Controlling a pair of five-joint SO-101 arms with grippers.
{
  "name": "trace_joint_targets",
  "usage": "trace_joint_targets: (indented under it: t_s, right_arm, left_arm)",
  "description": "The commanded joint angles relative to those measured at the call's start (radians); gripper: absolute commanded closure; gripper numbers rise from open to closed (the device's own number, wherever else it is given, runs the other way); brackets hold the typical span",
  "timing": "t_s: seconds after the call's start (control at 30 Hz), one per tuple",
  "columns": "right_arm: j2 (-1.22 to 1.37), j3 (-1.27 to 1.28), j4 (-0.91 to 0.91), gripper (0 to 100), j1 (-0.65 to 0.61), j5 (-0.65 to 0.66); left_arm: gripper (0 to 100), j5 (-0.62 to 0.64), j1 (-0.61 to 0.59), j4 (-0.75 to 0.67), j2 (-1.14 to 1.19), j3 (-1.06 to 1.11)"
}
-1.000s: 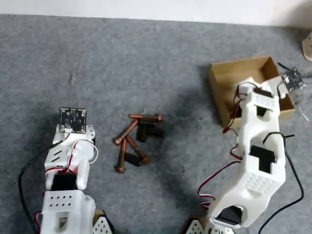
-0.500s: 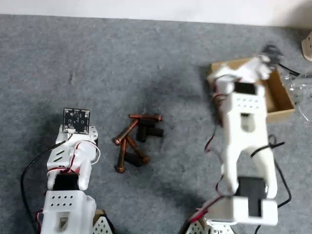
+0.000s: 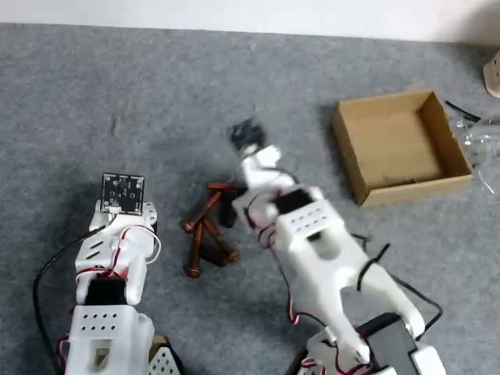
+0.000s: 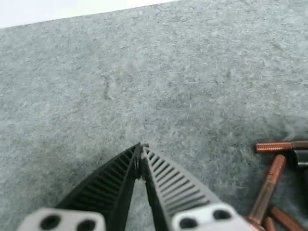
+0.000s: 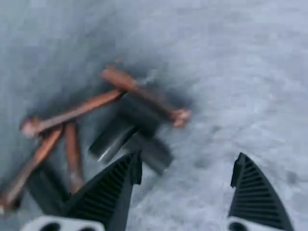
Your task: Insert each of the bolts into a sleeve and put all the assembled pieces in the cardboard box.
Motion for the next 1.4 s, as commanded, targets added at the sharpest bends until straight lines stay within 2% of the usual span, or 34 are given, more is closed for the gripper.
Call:
trace_joint_targets:
  t_s: [0.0,0.2,0.37,0.57,1.0,1.37]
  right_arm:
    - [-0.039,0.039,-0.053,73.1,-0.071,0.083]
    - [-0.016,0.074,-0.111,73.1,-0.088,0.149]
    - [0.147,0.071,-0.154,73.1,-0.085,0.15]
    - [0.269,0.005,-0.153,73.1,-0.087,0.213]
    - [0.275,-0.007,-0.16,73.1,0.008,0.213]
    - [0.277,-0.028,-0.202,73.1,0.013,0.216]
  left_arm:
    - [100,0.006,0.015,-0.023,-0.012,-0.007]
    - [100,0.006,0.015,-0.023,-0.012,-0.007]
    - [100,0.006,0.015,-0.023,-0.012,-0.007]
    - [100,0.006,0.013,-0.023,-0.012,-0.005]
    - [100,0.006,0.013,-0.023,-0.012,-0.005]
    - [100,0.006,0.013,-0.023,-0.012,-0.007]
